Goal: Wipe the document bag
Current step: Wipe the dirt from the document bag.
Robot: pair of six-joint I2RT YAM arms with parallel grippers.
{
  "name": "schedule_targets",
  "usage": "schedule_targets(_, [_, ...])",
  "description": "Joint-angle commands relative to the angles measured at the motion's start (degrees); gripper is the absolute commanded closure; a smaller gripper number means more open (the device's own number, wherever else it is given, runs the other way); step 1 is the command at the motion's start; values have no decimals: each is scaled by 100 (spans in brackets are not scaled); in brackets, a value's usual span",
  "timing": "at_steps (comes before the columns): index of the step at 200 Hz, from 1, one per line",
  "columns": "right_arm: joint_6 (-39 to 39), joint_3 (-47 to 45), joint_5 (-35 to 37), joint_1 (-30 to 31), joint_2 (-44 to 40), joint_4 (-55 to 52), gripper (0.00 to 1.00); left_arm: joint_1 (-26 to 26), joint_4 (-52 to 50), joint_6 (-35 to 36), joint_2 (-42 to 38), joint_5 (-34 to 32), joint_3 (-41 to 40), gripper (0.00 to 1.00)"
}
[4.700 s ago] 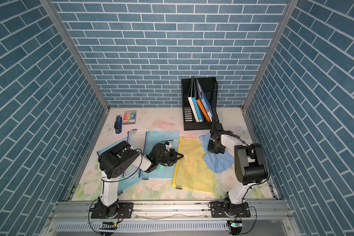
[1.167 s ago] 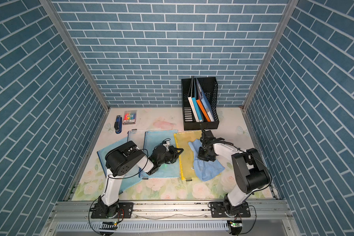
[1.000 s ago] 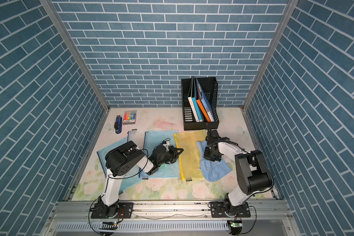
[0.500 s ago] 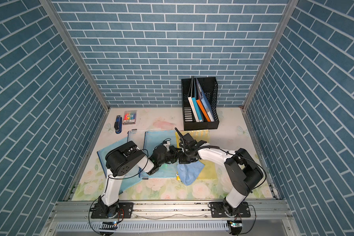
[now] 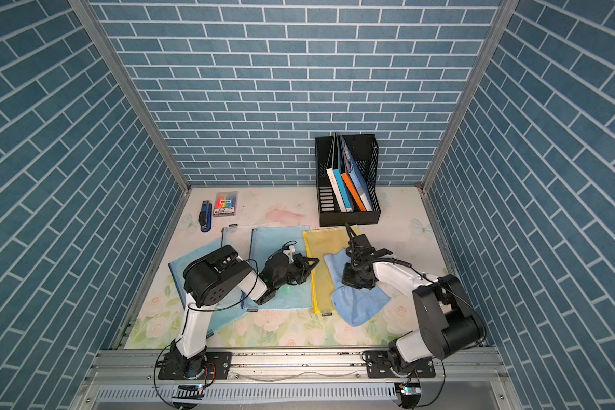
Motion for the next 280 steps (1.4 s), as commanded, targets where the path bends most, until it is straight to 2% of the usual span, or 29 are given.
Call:
schedule_targets(1, [-178, -19, 883, -120, -223, -906, 100, -9, 274, 28, -89, -132, -87, 100])
schedule_targets(32, [3, -324, 352, 54, -151, -283, 100, -20, 549, 27, -66, -312, -160, 100])
schedule_targets(71, [-25, 66, -248, 1451, 206, 650, 100, -77, 640, 22, 16, -447, -136, 100])
schedule_targets(99, [-205, 485, -600, 2152, 419, 986, 100, -87, 562, 22, 27, -436, -83, 100])
schedule_targets(128, [-192, 512, -779, 2377, 838, 1031, 100, -88, 568, 30, 81, -403, -31, 100])
schedule_targets(148, [-220, 443, -908, 2463, 825, 1175, 100, -115, 477, 61, 86, -365, 33, 100])
schedule_targets(163, [-155, 448, -653, 2460, 757, 960, 100, -124, 464, 74, 108, -339, 62, 100])
schedule_targets(185, [457, 491, 435, 2309, 737, -214, 100, -116, 432, 60, 96, -309, 54, 100])
schedule_targets(212, [1002, -57, 828, 1967, 335, -458, 100, -115, 331, 76, 74, -229, 30, 100])
schedule_targets(243, [1175, -531, 1307, 1190, -384, -738, 100, -82, 330, 76, -30, -269, -175, 100])
schedule_targets(280, [889, -754, 1561, 165, -973, -1014, 100, -49, 459, 34, -58, -225, -350, 100])
